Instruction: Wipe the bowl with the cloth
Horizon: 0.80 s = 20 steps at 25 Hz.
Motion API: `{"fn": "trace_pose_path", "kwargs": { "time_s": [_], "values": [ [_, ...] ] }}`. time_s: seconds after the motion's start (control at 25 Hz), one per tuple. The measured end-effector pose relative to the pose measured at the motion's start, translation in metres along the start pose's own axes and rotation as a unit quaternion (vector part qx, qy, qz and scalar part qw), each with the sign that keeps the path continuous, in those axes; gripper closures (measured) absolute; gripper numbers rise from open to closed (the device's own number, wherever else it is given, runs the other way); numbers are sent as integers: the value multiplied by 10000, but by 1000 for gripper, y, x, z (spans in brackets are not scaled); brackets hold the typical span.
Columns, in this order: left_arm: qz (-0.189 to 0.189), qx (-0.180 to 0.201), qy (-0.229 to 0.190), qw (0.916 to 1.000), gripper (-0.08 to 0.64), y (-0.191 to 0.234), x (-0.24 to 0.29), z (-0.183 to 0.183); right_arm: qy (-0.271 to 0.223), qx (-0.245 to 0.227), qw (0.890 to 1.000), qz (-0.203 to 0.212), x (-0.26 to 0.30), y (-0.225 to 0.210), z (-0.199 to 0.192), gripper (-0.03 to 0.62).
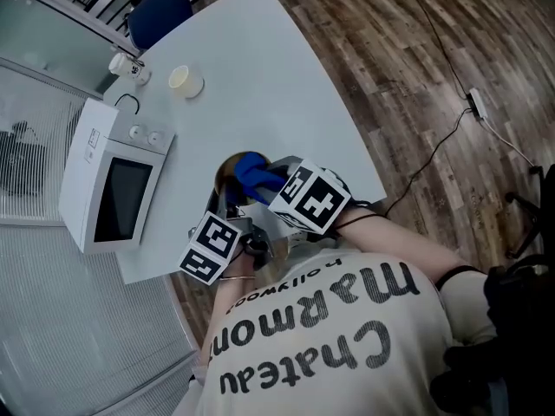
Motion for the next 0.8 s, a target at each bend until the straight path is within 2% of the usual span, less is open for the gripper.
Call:
{"fn": "trace_pose_path", "kwargs": {
  "time_s": [0.16, 0.24, 0.56, 0.8],
  "values": [
    [-22, 711, 111, 9974, 502, -3, 4, -1, -85, -445, 9982, -399, 6, -12, 4, 534],
    [-56, 882, 195, 9959, 500, -1, 6, -2, -75, -641, 9967, -501, 9, -15, 5, 534],
    [-36, 855, 618, 9944, 500, 11, 6, -14, 45, -1576, 9839, -838, 16, -18, 7, 534],
    [-19, 669, 964, 9931, 500, 20, 12, -27, -38, -1856, 9775, -1005, 15, -25, 10, 532]
  ]
}}
Point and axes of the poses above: the fingertips, and each gripper's own axes: x forward along the fingers, y to its left, z out of its top, the point moved 2 cm from there along -x, backward along the fingers, and after that the axes turned 3 degrees about -z, right-handed, at the moved point
